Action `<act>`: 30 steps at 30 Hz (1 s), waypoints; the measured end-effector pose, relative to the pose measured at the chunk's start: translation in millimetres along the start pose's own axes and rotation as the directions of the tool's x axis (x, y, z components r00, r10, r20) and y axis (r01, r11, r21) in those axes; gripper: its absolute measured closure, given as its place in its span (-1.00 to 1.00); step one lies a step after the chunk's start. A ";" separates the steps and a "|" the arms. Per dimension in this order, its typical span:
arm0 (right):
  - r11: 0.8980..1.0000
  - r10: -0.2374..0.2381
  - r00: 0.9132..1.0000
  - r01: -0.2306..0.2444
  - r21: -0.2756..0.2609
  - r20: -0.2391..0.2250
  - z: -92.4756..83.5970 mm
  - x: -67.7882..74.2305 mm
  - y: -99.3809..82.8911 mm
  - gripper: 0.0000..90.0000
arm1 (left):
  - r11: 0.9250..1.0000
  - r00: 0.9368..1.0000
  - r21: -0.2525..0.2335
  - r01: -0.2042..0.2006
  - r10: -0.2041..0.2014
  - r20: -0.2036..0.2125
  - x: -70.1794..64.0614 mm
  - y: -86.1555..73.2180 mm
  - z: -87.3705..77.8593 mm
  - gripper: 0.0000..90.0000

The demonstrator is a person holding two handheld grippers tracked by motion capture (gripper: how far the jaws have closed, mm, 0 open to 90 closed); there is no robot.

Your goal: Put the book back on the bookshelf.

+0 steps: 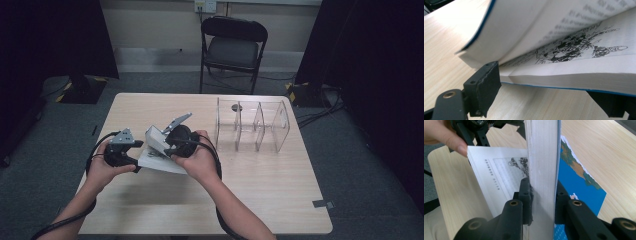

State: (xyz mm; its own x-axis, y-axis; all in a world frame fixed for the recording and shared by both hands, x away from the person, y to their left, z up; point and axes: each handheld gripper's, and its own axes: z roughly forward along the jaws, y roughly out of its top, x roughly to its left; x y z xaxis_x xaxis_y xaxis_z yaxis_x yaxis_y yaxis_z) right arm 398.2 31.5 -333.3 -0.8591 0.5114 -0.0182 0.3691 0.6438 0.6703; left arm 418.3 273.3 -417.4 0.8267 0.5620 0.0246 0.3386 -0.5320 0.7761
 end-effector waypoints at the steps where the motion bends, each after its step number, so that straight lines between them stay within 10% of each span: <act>1: 1.000 -0.007 1.000 0.007 0.004 0.000 -0.3 0.9 -0.4 0.67 | 1.000 1.000 0.009 -0.010 0.010 0.001 -0.6 1.4 -0.3 -0.66; 30: 1.000 0.001 1.000 -0.001 0.001 -0.013 -7.1 4.6 -4.6 0.67 | 0.999 0.999 0.011 -0.037 0.037 0.002 -7.4 6.4 1.7 -0.69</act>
State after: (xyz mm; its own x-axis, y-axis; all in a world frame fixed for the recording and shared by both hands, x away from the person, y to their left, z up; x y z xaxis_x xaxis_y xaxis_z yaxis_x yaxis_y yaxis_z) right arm 390.1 26.9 -331.3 -0.8635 0.5043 -0.0079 0.3700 0.6439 0.6697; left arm 415.1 264.6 -413.7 0.8395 0.5408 0.0526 0.3121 -0.5593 0.7680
